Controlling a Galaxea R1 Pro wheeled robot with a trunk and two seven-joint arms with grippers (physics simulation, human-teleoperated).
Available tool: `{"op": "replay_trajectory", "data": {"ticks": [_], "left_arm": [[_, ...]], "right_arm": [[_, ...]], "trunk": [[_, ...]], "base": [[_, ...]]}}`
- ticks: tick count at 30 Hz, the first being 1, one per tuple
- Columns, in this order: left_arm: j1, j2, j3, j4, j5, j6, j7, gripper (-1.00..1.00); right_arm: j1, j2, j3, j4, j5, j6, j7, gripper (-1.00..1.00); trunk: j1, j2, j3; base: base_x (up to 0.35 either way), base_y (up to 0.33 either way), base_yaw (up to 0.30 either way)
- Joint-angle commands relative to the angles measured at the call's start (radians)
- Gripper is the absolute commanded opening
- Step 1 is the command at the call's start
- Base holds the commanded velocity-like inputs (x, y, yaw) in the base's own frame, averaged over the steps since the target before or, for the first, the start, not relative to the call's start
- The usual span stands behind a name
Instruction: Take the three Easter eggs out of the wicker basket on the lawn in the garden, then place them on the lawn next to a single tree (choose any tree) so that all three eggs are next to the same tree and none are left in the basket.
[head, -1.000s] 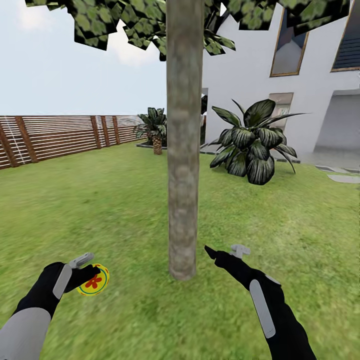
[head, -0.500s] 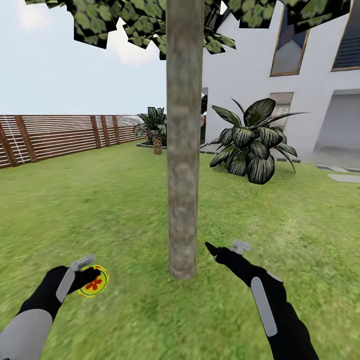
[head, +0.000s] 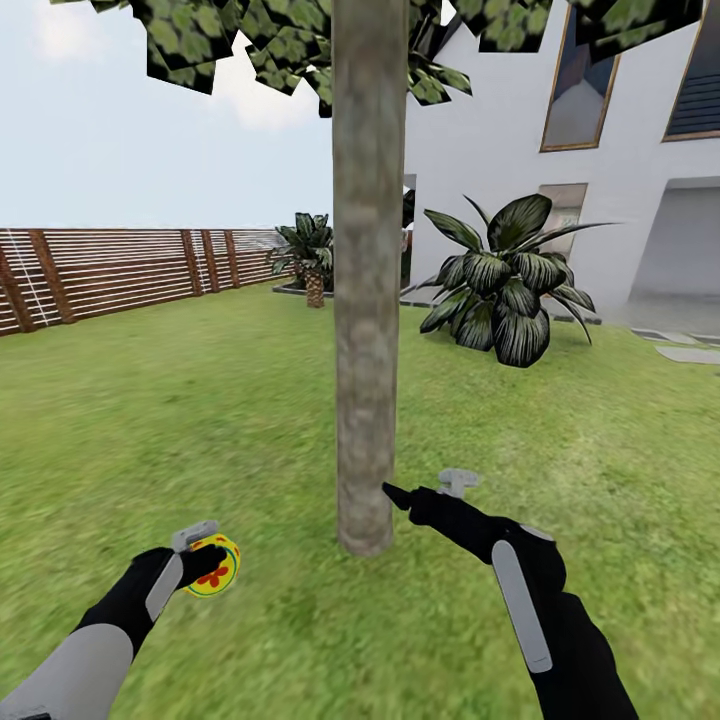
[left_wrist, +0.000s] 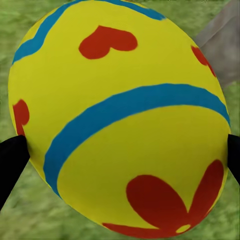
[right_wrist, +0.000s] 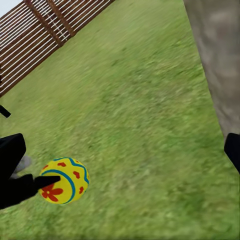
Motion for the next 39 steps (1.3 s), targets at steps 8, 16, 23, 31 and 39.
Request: {"op": "replay_trajectory", "data": {"ticks": [8, 16, 23, 31, 39], "left_arm": [[0.0, -0.002, -0.008, 0.003, 0.011, -0.007, 0.005, -1.0], [0.001, -0.006, -0.008, 0.003, 0.011, -0.007, 0.005, -1.0], [0.001, -0.034, -0.031, 0.006, 0.01, -0.007, 0.005, -1.0], [0.001, -0.036, -0.057, 0.006, 0.011, -0.009, 0.005, -1.0], [0.001, -0.037, -0.057, 0.006, 0.011, -0.009, 0.005, -1.0]], "right_arm": [[-0.001, 0.002, 0.052, 0.007, -0.001, -0.001, -0.001, 1.0], [-0.001, 0.002, 0.063, 0.008, -0.001, -0.003, 0.0, 1.0], [-0.001, 0.002, 0.063, 0.01, -0.001, -0.003, 0.001, 1.0], [-0.001, 0.002, 0.065, 0.01, -0.001, -0.004, 0.002, 1.0], [-0.001, 0.002, 0.065, 0.01, -0.002, -0.004, 0.002, 1.0]], "trunk": [[0.031, -0.057, -0.026], [0.061, -0.113, -0.051], [0.088, -0.162, -0.073], [0.119, -0.218, -0.098], [0.15, -0.274, -0.124]], "base": [[0.0, 0.0, 0.0], [0.0, 0.0, 0.0], [0.0, 0.0, 0.0], [0.0, 0.0, 0.0], [0.0, 0.0, 0.0]]}}
